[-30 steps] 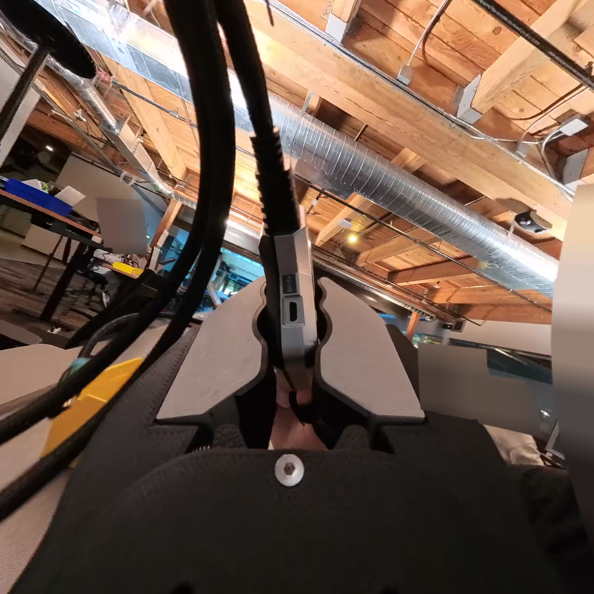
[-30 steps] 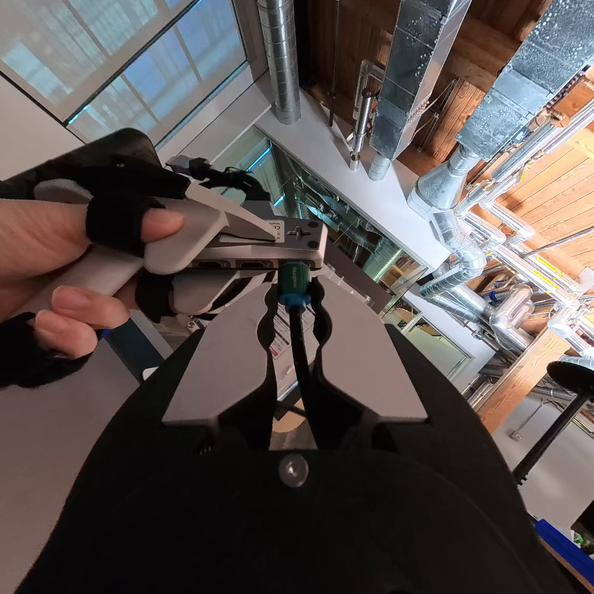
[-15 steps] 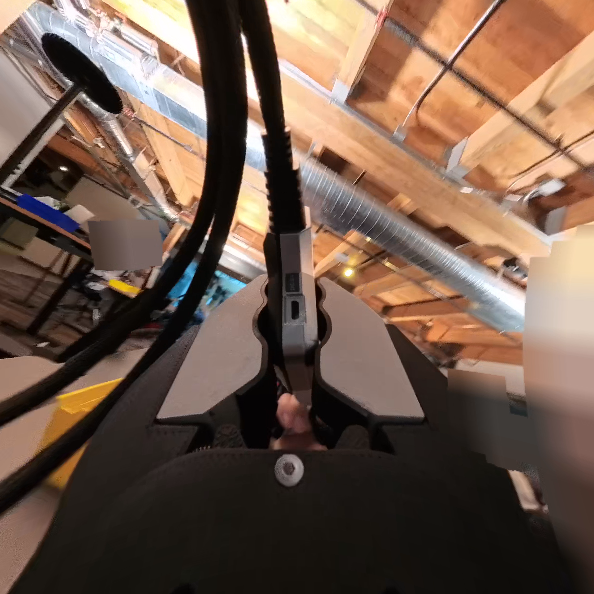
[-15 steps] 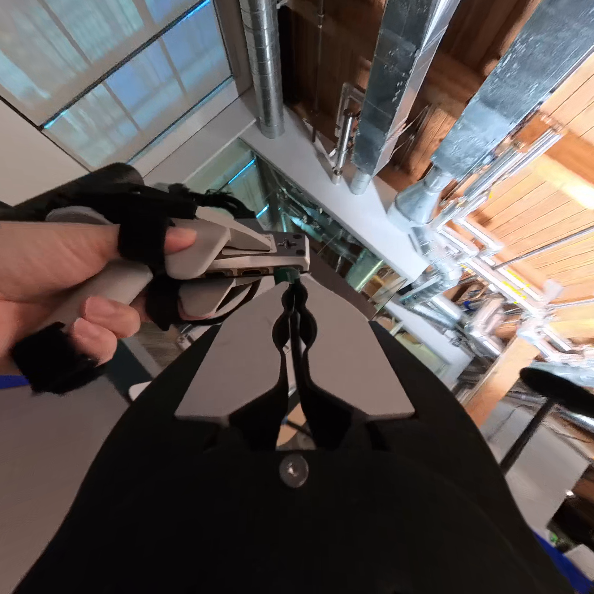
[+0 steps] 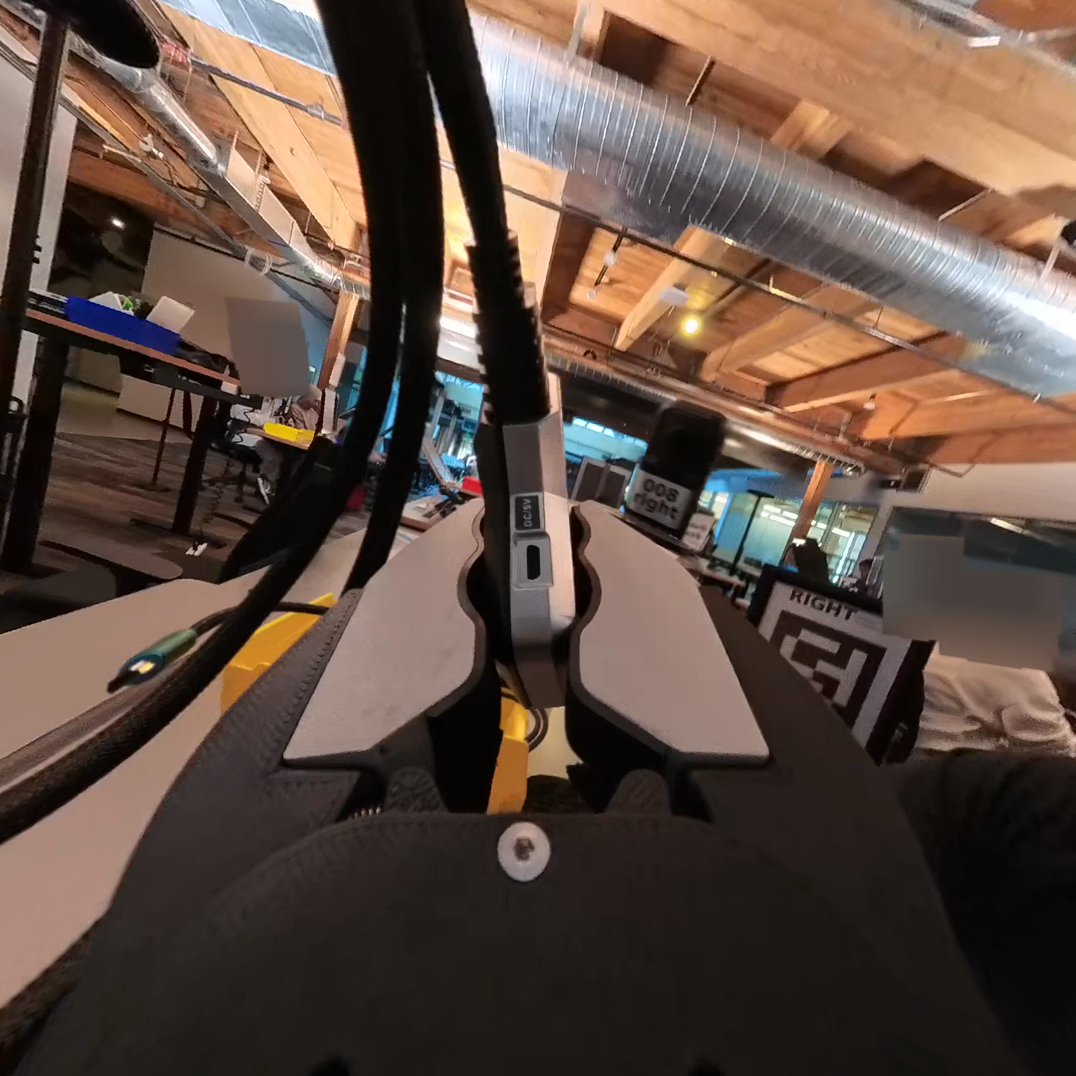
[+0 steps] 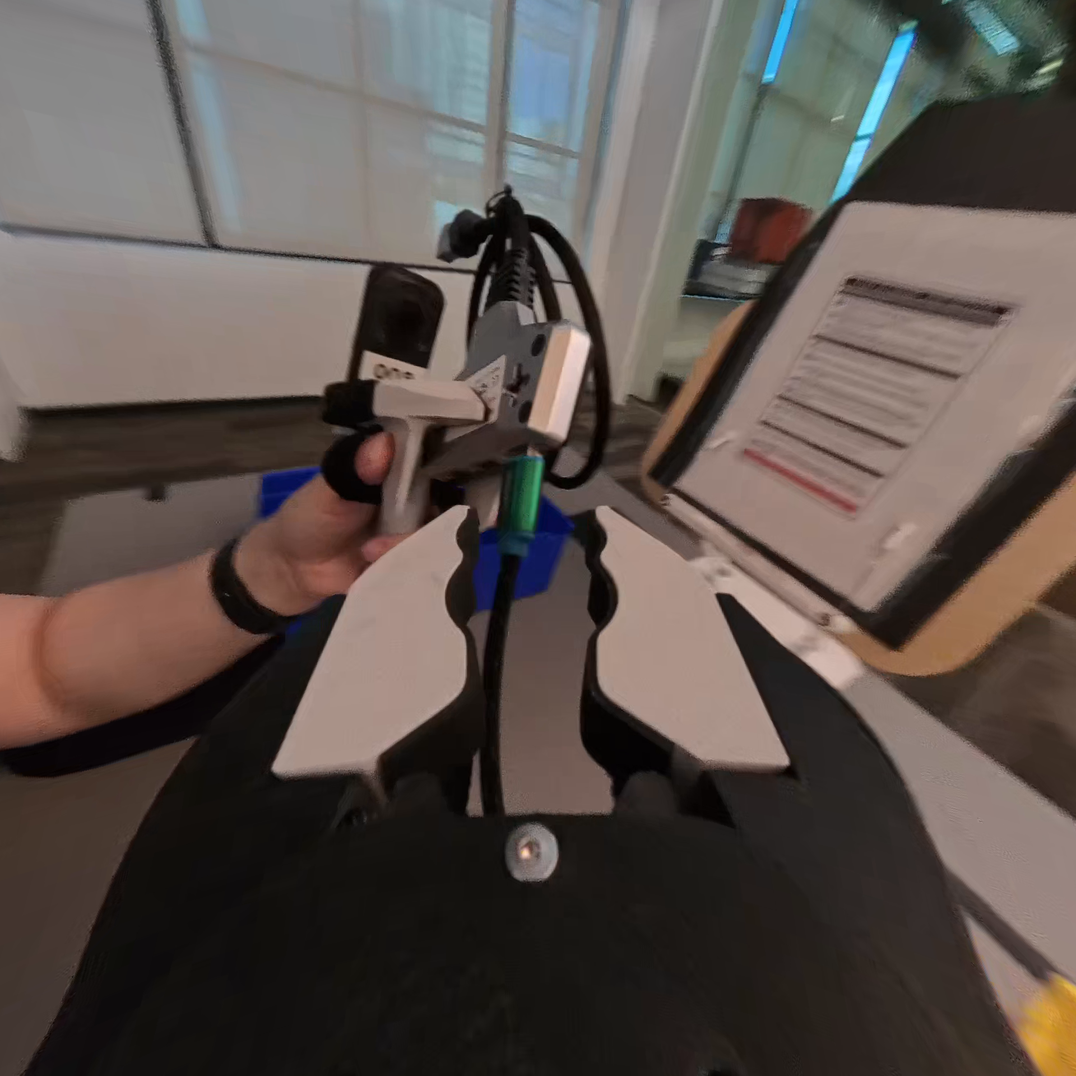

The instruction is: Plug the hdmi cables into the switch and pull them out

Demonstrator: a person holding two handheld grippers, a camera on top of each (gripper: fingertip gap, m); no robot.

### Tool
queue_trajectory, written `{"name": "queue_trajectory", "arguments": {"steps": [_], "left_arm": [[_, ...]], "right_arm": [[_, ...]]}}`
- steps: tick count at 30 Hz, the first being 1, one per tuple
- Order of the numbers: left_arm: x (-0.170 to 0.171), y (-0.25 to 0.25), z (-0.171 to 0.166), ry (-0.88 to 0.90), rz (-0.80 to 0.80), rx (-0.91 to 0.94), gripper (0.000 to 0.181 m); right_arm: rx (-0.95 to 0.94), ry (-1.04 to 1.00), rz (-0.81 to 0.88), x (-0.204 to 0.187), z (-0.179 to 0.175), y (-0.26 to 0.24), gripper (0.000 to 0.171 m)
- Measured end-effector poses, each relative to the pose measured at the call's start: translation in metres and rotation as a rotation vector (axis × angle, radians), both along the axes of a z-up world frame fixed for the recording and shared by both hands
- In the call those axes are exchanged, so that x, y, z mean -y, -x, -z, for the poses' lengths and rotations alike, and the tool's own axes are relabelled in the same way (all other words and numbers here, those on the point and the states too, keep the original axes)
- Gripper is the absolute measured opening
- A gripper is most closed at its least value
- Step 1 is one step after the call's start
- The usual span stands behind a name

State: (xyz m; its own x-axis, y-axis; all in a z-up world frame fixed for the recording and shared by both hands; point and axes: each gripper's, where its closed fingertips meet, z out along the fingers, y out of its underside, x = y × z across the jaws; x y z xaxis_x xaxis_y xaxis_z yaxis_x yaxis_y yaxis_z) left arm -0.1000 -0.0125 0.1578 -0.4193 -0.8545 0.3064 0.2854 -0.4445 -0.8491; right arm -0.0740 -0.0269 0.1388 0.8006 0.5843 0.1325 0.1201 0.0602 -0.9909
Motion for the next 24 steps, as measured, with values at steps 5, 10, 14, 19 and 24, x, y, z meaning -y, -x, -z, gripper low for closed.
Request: {"name": "queue_trajectory", "arguments": {"steps": [5, 10, 14, 19, 24], "left_arm": [[0.003, -0.008, 0.006, -0.012, -0.020, -0.014, 0.023], [-0.004, -0.005, 0.004, 0.058, -0.031, 0.024, 0.023], [-0.010, -0.003, 0.005, 0.103, -0.050, 0.034, 0.022], [-0.010, -0.003, 0.004, 0.103, -0.053, 0.026, 0.022], [-0.008, 0.000, 0.000, 0.097, -0.050, 0.044, 0.022]], "right_arm": [[-0.178, 0.091, -0.158, -0.009, 0.010, 0.008, 0.014], [-0.322, 0.052, -0.199, -0.013, 0.007, 0.009, 0.014], [-0.445, 0.024, -0.197, -0.018, 0.007, 0.010, 0.014], [-0.444, 0.031, -0.202, -0.017, 0.007, 0.011, 0.014], [-0.469, 0.003, -0.189, -0.014, 0.004, 0.013, 0.014]]}}
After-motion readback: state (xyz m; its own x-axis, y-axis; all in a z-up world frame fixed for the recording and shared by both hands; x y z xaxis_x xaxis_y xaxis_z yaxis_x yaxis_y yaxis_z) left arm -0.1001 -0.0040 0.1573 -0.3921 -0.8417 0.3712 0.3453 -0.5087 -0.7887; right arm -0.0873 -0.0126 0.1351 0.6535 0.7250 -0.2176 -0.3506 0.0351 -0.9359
